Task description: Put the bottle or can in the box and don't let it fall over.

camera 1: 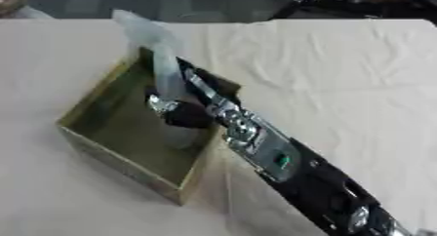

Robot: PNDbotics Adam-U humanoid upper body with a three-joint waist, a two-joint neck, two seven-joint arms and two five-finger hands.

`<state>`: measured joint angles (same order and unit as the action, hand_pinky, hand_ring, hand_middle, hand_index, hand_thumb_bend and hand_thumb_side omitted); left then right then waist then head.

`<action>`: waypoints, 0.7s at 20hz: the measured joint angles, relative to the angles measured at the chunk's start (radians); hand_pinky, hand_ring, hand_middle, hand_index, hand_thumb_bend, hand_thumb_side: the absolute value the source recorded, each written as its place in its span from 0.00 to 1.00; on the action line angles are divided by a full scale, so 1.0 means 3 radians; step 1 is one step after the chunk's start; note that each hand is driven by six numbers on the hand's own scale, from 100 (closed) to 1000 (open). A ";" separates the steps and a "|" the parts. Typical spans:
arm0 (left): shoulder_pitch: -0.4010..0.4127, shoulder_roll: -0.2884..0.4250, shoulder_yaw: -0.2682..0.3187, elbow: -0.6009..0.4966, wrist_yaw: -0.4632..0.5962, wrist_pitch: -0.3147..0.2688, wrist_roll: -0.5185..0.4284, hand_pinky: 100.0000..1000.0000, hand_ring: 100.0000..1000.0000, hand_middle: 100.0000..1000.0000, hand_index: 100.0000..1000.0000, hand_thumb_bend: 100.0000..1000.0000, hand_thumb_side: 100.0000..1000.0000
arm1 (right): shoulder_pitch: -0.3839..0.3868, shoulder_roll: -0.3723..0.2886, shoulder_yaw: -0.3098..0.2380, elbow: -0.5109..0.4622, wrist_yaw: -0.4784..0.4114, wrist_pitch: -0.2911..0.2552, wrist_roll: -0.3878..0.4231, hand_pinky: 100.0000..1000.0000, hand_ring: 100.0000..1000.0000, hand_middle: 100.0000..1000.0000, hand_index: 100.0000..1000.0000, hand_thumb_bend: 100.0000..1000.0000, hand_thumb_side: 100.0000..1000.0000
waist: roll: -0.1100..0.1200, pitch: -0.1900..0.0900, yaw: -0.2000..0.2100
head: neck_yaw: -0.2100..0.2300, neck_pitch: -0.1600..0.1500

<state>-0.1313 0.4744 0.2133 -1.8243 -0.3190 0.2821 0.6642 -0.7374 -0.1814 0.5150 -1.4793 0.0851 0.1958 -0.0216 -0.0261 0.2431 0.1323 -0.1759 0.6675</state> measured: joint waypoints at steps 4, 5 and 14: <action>0.0006 -0.0001 0.0001 -0.0001 -0.0001 0.0003 0.0001 0.96 0.35 0.35 0.60 0.00 0.51 | 0.0003 -0.0001 -0.0086 -0.0093 -0.0027 0.0234 0.0190 0.98 1.00 1.00 1.00 0.00 0.12 | 0.0011 0.0000 -0.0001 | 0.0006 0.0000; 0.0009 -0.0002 0.0002 -0.0001 -0.0001 0.0003 0.0001 0.96 0.35 0.35 0.60 0.00 0.51 | 0.0008 -0.0001 -0.0107 -0.0118 -0.0045 0.0281 0.0217 0.98 1.00 1.00 1.00 0.00 0.12 | 0.0013 0.0000 -0.0002 | 0.0009 0.0000; 0.0031 -0.0028 0.0008 -0.0001 -0.0014 0.0008 -0.0002 0.96 0.35 0.35 0.60 0.00 0.51 | 0.0027 -0.0095 -0.0240 -0.0389 -0.0328 0.0544 0.0339 0.99 1.00 1.00 1.00 0.00 0.14 | 0.0018 -0.0003 -0.0027 | 0.0026 -0.0002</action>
<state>-0.1219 0.4660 0.2157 -1.8247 -0.3231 0.2846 0.6637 -0.7292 -0.2100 0.4430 -1.5959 -0.0131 0.3591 0.0800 -0.0208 0.2424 0.1243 -0.1679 0.6670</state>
